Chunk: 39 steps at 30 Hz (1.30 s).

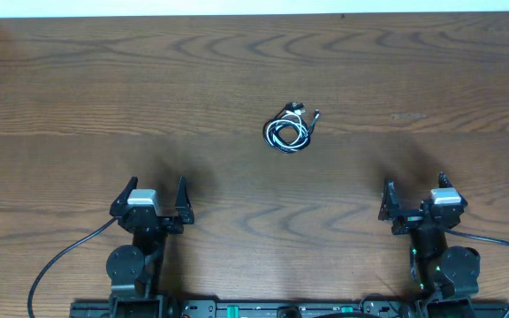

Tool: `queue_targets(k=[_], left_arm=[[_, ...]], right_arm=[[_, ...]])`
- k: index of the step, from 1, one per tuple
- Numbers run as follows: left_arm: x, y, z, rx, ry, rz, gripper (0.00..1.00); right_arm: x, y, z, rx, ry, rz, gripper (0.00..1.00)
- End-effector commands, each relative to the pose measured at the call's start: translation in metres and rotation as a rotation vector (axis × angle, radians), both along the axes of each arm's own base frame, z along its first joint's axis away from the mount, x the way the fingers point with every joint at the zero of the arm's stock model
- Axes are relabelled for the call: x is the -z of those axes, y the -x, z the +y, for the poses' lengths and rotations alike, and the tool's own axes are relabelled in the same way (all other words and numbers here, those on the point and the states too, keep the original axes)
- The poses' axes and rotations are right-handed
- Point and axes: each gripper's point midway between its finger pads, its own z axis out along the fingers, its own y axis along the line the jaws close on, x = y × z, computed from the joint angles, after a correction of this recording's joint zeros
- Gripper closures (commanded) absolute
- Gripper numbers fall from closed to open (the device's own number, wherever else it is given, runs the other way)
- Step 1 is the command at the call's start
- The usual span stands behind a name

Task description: Untangle cables

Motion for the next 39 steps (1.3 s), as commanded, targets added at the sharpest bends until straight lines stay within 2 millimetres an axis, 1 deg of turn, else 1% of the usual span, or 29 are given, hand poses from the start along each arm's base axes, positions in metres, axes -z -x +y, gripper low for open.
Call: queue_targets(k=[1,14,20,23,25,28,30,32,35,39], left_arm=[[0.014,0.001,-0.002,0.012,-0.011,0.046,0.05],[0.014,0.001,-0.002,0.012,-0.011,0.046,0.05],[0.013,0.001,-0.002,0.015,-0.008,0.043,0.05],[0.015,0.002,-0.002,0.003,0.087,0.057,0.05],[0.016,0.002,-0.002,-0.002,0.119,0.072,0.05],[0.016,0.002,0.003,-0.032,0.114,0.110,0.05],[0.013,0.003,0.008,-0.065,0.109,0.143,0.05],[0.008,0.002,0.010,-0.074,0.107,0.173,0.05],[0.000,-0.003,0.009,-0.076,0.107,0.219,0.05],[-0.004,-0.015,0.010,-0.080,0.105,0.308,0.05]], right_arm=[[0.000,0.000,0.002,-0.008,0.005,0.000,0.01],[0.000,0.000,0.002,-0.010,-0.007,-0.001,0.01],[-0.002,0.000,-0.004,0.026,-0.017,-0.007,0.01],[-0.003,0.000,-0.004,0.029,-0.017,-0.008,0.01],[-0.003,0.000,-0.004,0.029,-0.016,-0.001,0.01],[-0.003,0.000,-0.006,0.036,-0.010,0.035,0.01],[-0.004,-0.001,-0.008,0.053,-0.002,0.075,0.01],[-0.006,-0.003,-0.010,0.067,0.005,0.112,0.01],[-0.011,-0.010,-0.010,0.070,0.014,0.167,0.01],[-0.014,-0.023,-0.008,0.070,0.027,0.249,0.01]])
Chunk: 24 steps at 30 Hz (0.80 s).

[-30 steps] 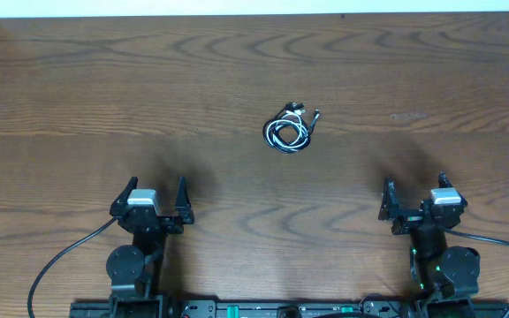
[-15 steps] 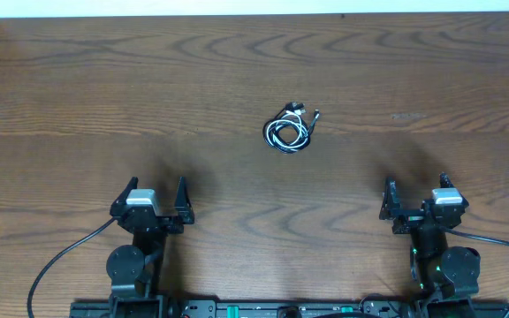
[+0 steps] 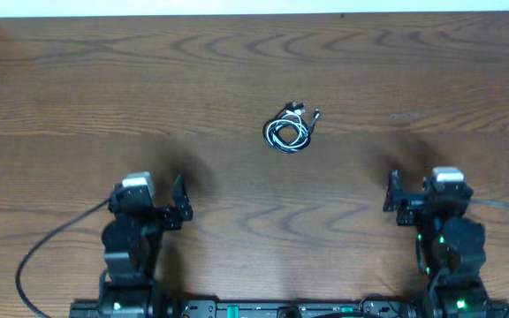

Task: Untangle cables
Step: 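Raise both arms and move the left gripper toward the cable bundle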

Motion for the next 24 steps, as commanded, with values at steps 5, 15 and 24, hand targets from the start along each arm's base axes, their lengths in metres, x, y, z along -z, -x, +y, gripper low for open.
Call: queue_targets(k=[5,15,24], left_arm=[[-0.022,-0.031,0.001,-0.002,0.012,0.151,0.05],[-0.039,-0.054,-0.025,0.117,0.121,0.478,0.05],[-0.026,-0.032,-0.013,0.045,0.090,0.635,0.05]], right_arm=[[-0.008,-0.031,0.004,0.005,0.005,0.133,0.01],[0.012,-0.063,0.015,-0.028,0.026,0.441,0.01],[0.015,-0.073,0.032,-0.123,0.024,0.565,0.01]])
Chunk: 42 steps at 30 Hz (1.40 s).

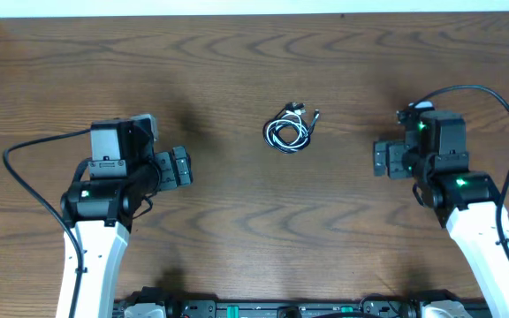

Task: Untangle cables
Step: 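Raise both arms and move the left gripper toward the cable bundle, then grasp the black and white cable bundle with the left gripper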

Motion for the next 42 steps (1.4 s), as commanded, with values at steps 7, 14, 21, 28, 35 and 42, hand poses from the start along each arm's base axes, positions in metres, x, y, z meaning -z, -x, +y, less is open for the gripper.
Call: queue_targets(k=[7,14,21,28,35,42], left_arm=[[-0.036,-0.045,-0.009,0.000,0.076,-0.211,0.05],[-0.042,-0.091,-0.032,0.021,0.144,-0.245,0.05],[-0.023,-0.138,-0.086,0.190,0.120,-0.225,0.06],[0.044,-0.155,-0.150,0.321,0.124,-0.157,0.06],[0.104,-0.154,-0.196,0.410,0.120,-0.097,0.14],[0.146,-0.149,-0.204,0.406,0.029,-0.049,0.14]], right_arm=[[-0.014,-0.006,0.026,-0.061,-0.136,-0.024,0.01],[-0.013,-0.005,0.026,-0.059,-0.136,-0.021,0.01],[-0.013,-0.005,0.026,-0.059,-0.136,-0.021,0.01],[-0.011,-0.002,0.025,-0.058,-0.135,-0.006,0.01],[-0.010,-0.002,0.025,-0.049,-0.142,-0.004,0.01],[-0.005,0.004,0.025,-0.035,-0.147,0.032,0.01]])
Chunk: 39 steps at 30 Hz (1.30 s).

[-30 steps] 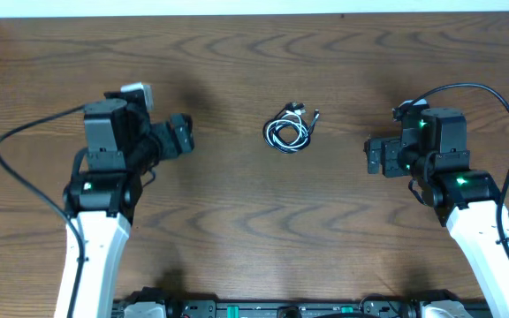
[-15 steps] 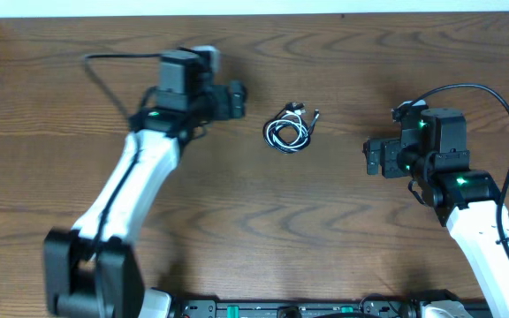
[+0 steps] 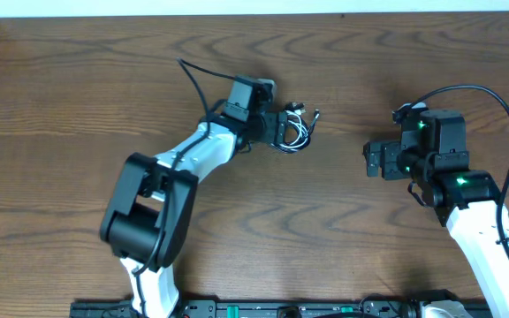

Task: Untangle cables
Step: 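Grasp the black and white cable bundle with the left gripper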

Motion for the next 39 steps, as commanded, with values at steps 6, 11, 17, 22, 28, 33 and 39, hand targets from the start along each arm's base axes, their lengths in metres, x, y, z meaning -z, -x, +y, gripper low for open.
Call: queue_targets(k=[6,11,17,22,28,33,39], left_arm=[[0.026,0.008,-0.012,0.029,-0.064,0.021,0.32],[0.025,0.021,-0.017,0.033,-0.057,0.067,0.81],[0.015,0.060,-0.030,0.013,0.080,0.278,0.92],[0.008,0.100,-0.046,-0.041,0.237,0.548,0.92],[-0.012,0.121,-0.065,0.021,0.393,0.693,0.93],[-0.024,0.125,-0.068,0.057,0.471,0.735,0.93],[-0.026,0.127,-0.070,0.069,0.486,0.746,0.93]], right_arm=[[-0.005,0.000,0.003,0.004,-0.016,0.004,0.01],[-0.005,0.000,0.003,0.004,-0.015,0.004,0.01],[-0.003,0.001,0.003,0.007,-0.017,0.012,0.01],[0.006,0.009,0.015,-0.007,-0.093,0.061,0.01],[0.030,0.025,0.037,-0.082,-0.202,0.162,0.04],[0.053,0.040,0.047,-0.112,-0.257,0.258,0.08],[0.068,0.048,0.057,-0.108,-0.325,0.337,0.09]])
